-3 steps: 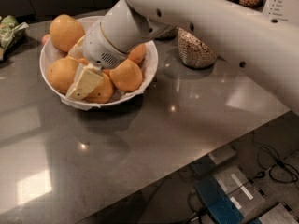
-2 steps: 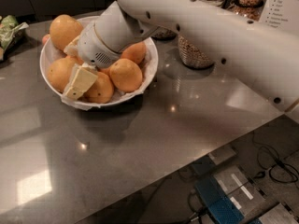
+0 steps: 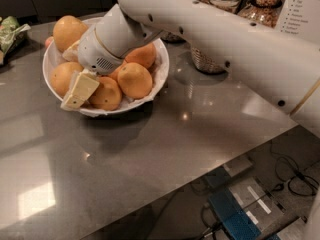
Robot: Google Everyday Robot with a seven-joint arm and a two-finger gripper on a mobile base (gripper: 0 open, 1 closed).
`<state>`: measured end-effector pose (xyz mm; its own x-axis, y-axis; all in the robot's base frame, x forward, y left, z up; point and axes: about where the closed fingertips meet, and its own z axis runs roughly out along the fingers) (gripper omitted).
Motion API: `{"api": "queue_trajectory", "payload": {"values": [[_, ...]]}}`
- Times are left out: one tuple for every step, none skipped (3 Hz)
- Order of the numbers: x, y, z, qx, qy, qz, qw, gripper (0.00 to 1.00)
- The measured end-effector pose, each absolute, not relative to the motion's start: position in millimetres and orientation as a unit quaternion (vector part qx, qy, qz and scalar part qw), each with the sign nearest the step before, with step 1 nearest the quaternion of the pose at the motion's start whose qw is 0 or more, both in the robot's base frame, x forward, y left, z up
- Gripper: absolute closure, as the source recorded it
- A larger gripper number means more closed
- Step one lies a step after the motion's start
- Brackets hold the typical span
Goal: Pick orange from white bowl
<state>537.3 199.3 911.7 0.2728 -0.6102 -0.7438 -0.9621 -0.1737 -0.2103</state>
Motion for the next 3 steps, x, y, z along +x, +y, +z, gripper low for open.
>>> {"api": "queue_trajectory", "payload": {"values": [[537.6,200.7,912.3,-0.722,0.544,0.261,0.338,0.41],[537.6,200.7,912.3,-0.722,0.544,0.261,0.338,0.65],[537.6,200.7,912.3,-0.722,0.544,0.261,0.338,0.88]]}}
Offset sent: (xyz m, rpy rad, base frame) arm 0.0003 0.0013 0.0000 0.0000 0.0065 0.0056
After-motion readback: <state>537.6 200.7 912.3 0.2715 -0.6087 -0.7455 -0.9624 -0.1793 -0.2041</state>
